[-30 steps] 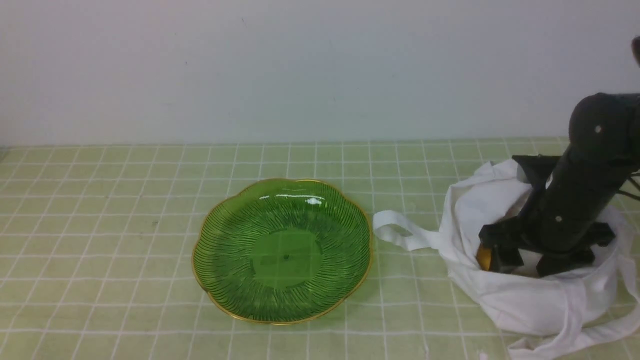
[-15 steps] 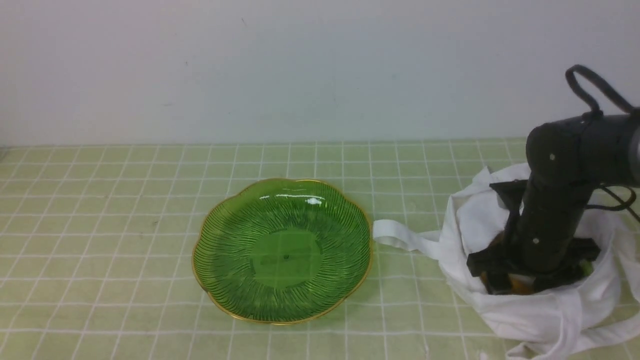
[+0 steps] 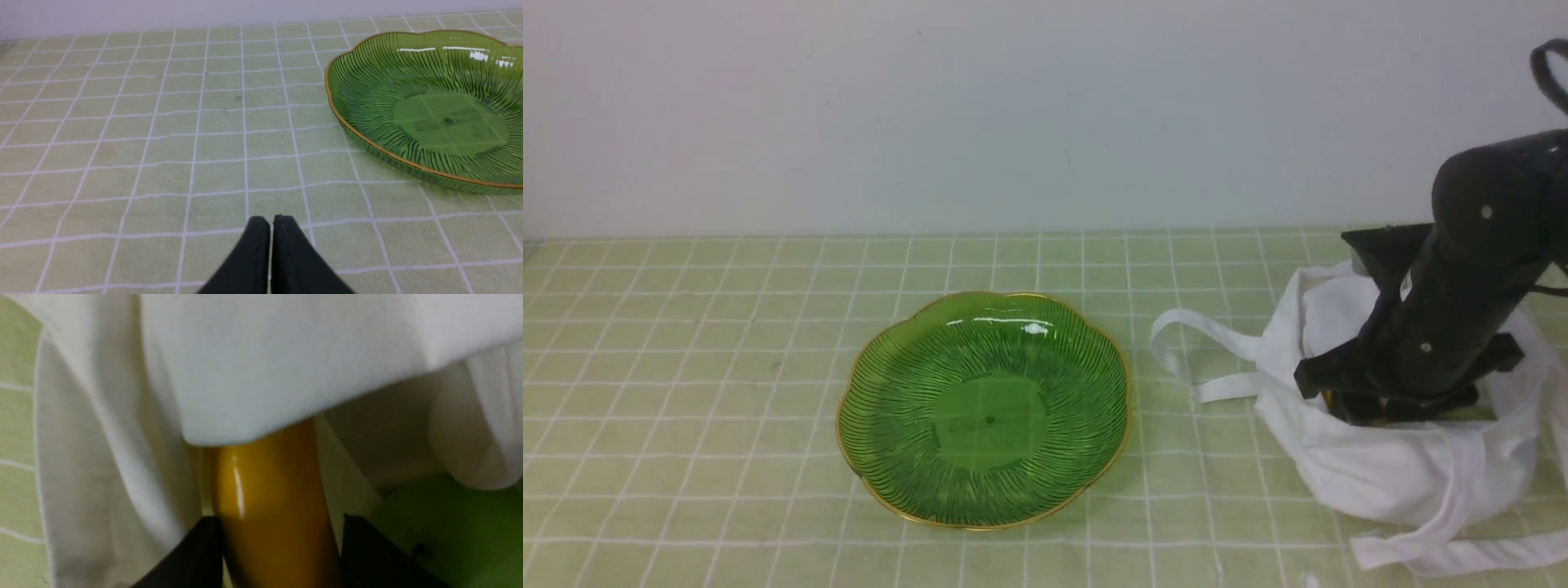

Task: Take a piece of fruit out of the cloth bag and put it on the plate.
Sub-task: Use the right arm to grab a banana from the bag, then use the right arm to grab an apple from the bag

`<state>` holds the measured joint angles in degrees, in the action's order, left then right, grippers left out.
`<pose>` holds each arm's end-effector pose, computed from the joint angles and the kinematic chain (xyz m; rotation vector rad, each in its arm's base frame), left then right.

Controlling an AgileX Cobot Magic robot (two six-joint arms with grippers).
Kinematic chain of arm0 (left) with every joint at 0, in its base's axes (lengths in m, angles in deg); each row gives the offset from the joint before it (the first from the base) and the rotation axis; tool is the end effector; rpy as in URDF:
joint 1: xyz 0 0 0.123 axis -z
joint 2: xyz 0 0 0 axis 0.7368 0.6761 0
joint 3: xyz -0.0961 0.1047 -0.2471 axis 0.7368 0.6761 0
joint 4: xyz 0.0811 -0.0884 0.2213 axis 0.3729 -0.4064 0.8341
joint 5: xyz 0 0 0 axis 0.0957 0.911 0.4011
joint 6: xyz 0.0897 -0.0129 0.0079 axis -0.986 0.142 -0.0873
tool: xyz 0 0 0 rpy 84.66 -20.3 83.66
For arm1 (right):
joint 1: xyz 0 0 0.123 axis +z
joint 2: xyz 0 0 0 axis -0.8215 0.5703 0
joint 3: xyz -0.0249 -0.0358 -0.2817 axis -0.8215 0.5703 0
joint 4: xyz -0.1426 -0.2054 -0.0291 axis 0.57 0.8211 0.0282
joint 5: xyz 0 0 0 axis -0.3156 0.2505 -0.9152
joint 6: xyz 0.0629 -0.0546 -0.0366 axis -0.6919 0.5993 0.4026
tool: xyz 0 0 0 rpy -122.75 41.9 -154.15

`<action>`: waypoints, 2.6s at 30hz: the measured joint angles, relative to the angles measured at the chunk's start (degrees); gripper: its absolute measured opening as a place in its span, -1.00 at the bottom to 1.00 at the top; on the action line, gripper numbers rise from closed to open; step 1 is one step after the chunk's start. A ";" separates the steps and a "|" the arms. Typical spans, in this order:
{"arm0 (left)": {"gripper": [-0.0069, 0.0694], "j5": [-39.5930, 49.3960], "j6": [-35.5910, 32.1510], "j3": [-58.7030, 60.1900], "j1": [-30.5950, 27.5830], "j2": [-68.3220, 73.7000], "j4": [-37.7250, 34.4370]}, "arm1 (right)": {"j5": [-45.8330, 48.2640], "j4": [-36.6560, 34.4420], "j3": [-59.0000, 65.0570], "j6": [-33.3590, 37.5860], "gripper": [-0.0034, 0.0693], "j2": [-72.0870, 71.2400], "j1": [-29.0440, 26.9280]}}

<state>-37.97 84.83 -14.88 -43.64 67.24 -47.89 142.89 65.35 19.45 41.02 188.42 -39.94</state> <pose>0.0520 -0.0043 0.1705 0.0792 1.8831 -0.0455 0.3143 0.0873 0.2134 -0.2142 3.0579 0.0452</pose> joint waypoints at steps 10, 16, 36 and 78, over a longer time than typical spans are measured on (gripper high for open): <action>-0.84 0.00 0.00 0.00 0.00 0.00 0.00 | -5.00 8.57 0.11 0.84 -0.06 -8.30 2.97; -0.84 0.00 0.00 0.00 0.00 0.00 0.00 | -9.54 16.03 0.11 1.22 -0.15 -3.93 3.19; -0.84 0.00 0.00 0.00 0.00 0.00 0.00 | -4.70 9.24 0.11 0.47 -0.46 6.58 3.32; -0.84 0.00 0.00 0.00 0.00 0.00 0.00 | -7.26 2.84 -0.47 0.06 -0.01 -7.57 2.79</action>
<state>-37.97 84.83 -14.88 -43.64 67.24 -47.89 135.63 68.20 18.98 41.08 180.86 -37.15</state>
